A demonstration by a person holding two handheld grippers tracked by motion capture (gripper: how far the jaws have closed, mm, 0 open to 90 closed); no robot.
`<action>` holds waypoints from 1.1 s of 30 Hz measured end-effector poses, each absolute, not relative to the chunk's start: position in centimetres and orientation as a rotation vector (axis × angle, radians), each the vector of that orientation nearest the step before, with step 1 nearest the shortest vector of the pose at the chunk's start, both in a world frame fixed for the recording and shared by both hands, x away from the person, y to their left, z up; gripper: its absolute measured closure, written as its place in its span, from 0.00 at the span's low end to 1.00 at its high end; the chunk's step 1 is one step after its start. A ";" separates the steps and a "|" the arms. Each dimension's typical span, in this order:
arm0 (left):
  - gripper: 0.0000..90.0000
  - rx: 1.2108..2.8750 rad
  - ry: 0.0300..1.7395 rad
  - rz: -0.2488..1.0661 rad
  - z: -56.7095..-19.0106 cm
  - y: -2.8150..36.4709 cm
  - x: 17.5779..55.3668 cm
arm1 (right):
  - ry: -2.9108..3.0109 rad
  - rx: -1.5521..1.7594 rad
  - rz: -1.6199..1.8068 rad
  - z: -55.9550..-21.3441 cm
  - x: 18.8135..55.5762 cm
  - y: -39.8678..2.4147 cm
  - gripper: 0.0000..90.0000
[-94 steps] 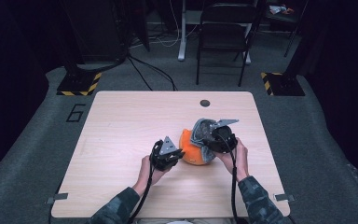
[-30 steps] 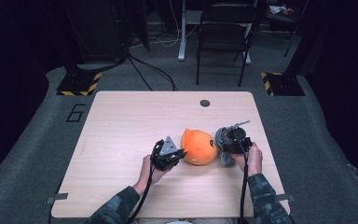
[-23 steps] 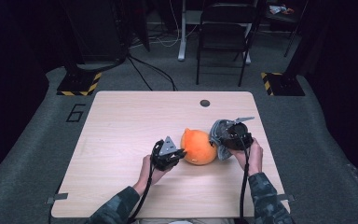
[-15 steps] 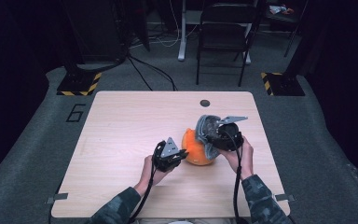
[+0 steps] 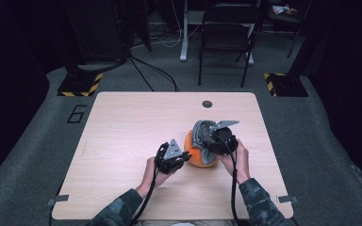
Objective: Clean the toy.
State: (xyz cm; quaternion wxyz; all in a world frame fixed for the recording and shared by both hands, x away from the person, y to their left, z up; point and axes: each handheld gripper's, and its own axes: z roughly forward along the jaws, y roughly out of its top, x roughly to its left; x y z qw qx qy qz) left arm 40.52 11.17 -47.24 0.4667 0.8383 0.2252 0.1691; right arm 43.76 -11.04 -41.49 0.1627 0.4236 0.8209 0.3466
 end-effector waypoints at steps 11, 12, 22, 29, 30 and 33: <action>0.92 2.052 0.572 0.400 -47.4 11.4 40.7 | 2.328 1.339 0.902 -42.9 44.7 -14.4 0.80; 0.92 2.052 0.572 0.399 -47.4 11.4 40.7 | 2.329 1.356 0.888 -43.2 44.8 -14.8 0.80; 0.92 2.053 0.572 0.400 -47.3 11.4 40.8 | 2.314 1.509 0.795 -45.4 46.0 -17.0 0.80; 0.92 2.043 0.592 0.399 -47.4 11.7 41.1 | 2.267 1.512 0.731 -45.6 46.3 -17.5 0.80; 0.92 2.042 0.594 0.396 -47.4 11.7 41.1 | 2.257 1.496 0.756 -44.9 46.0 -17.4 0.80; 0.92 2.039 0.594 0.395 -47.4 11.6 41.1 | 2.237 1.429 0.844 -42.8 45.0 -16.8 0.80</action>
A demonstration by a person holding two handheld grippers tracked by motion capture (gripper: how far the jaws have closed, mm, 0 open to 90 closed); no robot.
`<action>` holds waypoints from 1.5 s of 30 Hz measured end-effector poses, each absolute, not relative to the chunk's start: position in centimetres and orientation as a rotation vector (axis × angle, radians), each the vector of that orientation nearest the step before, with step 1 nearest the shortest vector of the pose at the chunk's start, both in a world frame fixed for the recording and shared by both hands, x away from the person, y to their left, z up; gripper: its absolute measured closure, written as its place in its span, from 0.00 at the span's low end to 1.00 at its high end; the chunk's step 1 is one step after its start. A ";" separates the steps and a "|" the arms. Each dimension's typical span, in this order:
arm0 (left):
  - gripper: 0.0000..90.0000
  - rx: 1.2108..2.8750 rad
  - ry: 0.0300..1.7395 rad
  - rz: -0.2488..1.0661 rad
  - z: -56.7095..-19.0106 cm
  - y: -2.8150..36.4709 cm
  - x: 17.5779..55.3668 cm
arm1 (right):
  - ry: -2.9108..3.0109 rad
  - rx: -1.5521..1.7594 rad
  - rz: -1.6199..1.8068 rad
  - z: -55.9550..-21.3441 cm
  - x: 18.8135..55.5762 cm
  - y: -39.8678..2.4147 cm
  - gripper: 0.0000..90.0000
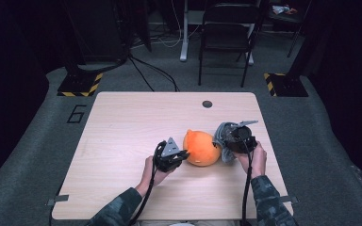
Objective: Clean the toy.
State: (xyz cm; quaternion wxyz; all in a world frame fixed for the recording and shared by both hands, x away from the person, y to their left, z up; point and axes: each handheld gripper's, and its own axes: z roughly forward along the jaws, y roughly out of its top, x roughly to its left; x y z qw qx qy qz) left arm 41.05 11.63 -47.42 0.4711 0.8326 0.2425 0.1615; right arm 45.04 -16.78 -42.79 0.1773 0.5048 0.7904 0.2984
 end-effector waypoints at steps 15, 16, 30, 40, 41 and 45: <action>0.70 2.065 0.608 0.407 -47.6 11.6 41.3 | 2.318 1.373 0.899 -43.4 45.0 -14.0 0.81; 0.66 2.075 0.621 0.406 -47.7 11.6 41.3 | 2.318 1.373 0.899 -43.4 45.0 -14.0 0.81; 0.77 2.085 0.630 0.483 -48.9 10.1 41.6 | 2.312 1.361 0.914 -43.7 45.4 -14.2 0.81; 0.90 2.039 0.665 0.414 -47.8 10.2 41.5 | 2.265 1.346 0.931 -42.3 44.9 -14.3 0.80; 0.90 2.010 0.676 0.388 -47.4 10.4 41.4 | 2.265 1.329 0.959 -41.5 44.6 -14.2 0.80; 0.91 1.983 0.679 0.342 -46.7 10.8 41.3 | 2.277 1.276 1.027 -40.2 43.7 -13.3 0.80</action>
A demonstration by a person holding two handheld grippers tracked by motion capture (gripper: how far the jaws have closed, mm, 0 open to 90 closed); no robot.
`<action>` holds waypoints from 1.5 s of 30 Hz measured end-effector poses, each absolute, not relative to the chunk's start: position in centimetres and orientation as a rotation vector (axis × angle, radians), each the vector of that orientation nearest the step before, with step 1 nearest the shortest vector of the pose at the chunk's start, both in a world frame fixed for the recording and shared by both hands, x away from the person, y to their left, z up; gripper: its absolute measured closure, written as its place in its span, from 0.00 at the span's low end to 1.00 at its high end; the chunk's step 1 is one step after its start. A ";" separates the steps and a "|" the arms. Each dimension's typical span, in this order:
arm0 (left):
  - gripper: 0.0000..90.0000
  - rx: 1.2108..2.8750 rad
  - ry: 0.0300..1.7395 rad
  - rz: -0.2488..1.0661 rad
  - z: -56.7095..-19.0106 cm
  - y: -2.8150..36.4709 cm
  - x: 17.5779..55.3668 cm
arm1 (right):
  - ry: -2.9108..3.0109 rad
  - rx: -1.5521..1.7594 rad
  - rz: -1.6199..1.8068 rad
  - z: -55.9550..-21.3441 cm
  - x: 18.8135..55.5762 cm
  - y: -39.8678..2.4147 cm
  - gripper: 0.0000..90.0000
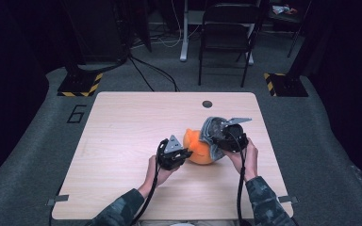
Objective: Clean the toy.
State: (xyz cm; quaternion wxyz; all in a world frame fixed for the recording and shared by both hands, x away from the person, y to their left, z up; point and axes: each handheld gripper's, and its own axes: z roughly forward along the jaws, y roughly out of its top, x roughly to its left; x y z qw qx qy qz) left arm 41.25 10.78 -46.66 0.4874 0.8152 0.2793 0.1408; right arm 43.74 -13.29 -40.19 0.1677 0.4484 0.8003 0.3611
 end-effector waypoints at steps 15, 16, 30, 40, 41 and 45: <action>0.90 1.995 0.667 0.323 -47.1 10.6 41.2 | 2.337 1.228 1.023 -41.0 43.6 -11.2 0.80; 0.90 2.002 0.665 0.319 -47.1 10.7 41.3 | 2.330 1.262 1.014 -41.2 43.8 -11.4 0.80; 0.90 1.995 0.709 0.322 -47.6 11.4 41.9 | 2.339 1.427 0.870 -44.2 45.7 -15.1 0.80; 0.90 1.991 0.713 0.322 -47.6 11.7 42.2 | 2.324 1.492 0.774 -45.4 46.5 -16.5 0.80; 0.90 1.991 0.713 0.322 -47.6 11.7 42.2 | 2.324 1.492 0.774 -45.4 46.5 -16.5 0.80; 0.90 1.993 0.715 0.320 -47.6 11.9 42.3 | 2.293 1.419 0.887 -43.1 45.7 -15.7 0.80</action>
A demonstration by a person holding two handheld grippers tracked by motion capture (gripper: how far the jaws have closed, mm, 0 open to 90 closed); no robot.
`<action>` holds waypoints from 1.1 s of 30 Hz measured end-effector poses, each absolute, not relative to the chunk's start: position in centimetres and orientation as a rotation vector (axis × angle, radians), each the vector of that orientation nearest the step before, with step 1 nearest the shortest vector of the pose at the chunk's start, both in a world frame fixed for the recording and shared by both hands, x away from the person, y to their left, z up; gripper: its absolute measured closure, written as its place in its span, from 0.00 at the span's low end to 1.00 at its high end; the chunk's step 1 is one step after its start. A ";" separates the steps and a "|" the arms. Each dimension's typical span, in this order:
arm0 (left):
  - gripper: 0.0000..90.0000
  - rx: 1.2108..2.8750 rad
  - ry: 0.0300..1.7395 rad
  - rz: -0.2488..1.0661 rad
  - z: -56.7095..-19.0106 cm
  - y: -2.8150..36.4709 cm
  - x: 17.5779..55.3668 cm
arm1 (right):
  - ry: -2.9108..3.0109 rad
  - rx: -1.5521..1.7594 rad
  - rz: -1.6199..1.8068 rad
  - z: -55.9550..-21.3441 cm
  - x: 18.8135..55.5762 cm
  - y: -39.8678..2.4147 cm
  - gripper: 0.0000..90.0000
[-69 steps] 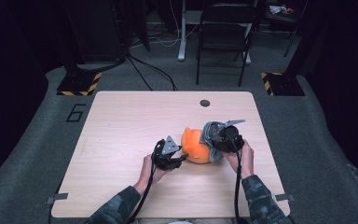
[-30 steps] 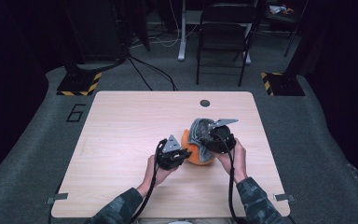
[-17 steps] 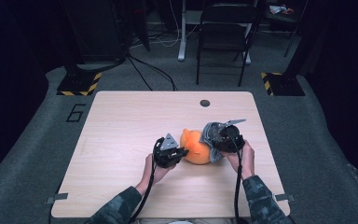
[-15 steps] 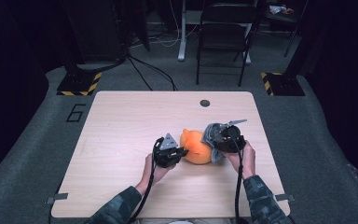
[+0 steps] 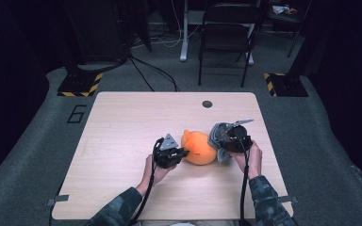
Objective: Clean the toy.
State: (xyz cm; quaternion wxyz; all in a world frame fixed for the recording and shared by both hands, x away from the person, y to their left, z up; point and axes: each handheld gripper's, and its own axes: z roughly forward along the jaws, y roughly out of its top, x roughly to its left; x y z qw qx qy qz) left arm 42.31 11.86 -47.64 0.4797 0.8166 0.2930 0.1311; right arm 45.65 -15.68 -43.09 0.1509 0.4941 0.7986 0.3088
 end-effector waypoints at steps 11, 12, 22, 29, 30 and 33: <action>0.89 2.029 0.621 0.366 -47.3 10.8 41.3 | 2.368 1.104 1.061 -39.9 42.6 -9.9 0.80; 0.90 2.029 0.621 0.368 -47.3 10.8 41.3 | 2.368 1.104 1.042 -40.1 42.5 -9.6 0.80; 0.90 2.021 0.657 0.351 -47.6 11.2 41.8 | 2.383 1.209 0.993 -41.8 44.0 -11.4 0.80; 0.90 2.026 0.666 0.345 -47.7 11.3 42.0 | 2.388 1.292 0.943 -42.6 44.7 -13.1 0.80; 0.90 2.021 0.669 0.351 -47.7 11.3 42.0 | 2.386 1.312 0.938 -42.8 44.8 -13.3 0.80; 0.90 2.030 0.669 0.336 -47.7 11.4 42.1 | 2.391 1.355 0.923 -43.2 45.2 -14.0 0.80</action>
